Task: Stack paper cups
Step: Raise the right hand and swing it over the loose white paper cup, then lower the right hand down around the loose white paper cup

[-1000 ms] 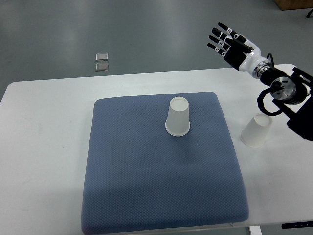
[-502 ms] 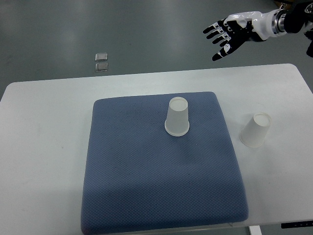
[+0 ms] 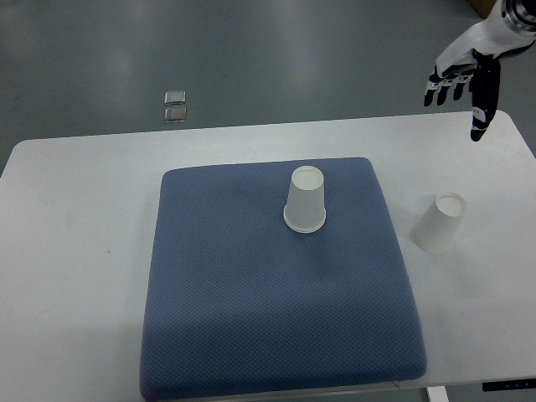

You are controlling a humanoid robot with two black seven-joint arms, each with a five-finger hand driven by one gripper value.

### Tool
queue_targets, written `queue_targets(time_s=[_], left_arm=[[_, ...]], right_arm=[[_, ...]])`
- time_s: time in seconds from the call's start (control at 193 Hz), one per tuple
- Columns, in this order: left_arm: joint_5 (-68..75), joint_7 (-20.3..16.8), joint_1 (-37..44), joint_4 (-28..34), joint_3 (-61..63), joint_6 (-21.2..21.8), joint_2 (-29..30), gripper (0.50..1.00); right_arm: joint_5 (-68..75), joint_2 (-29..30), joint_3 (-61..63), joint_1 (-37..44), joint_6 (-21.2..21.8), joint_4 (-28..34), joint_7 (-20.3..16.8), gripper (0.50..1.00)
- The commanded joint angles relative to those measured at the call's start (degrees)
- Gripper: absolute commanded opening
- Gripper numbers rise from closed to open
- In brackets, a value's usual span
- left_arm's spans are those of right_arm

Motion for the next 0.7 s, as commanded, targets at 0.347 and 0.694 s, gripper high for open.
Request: queue_targets(time_s=[0.347,0.694], left_arm=[[0.04,0.17,-0.01,-0.03,0.21,0.00,0.00,1.000],[0.04,0.26,-0.01,0.58,0.03,0.00,0.00,1.000]], right_arm=[[-0.30,-2.96,-0.59,0.91,0.00,2.02,-0.55,0.924],[-0.74,-0.85,-0.41,-12.80,-13.02,-0.53,-0.29,0.919]])
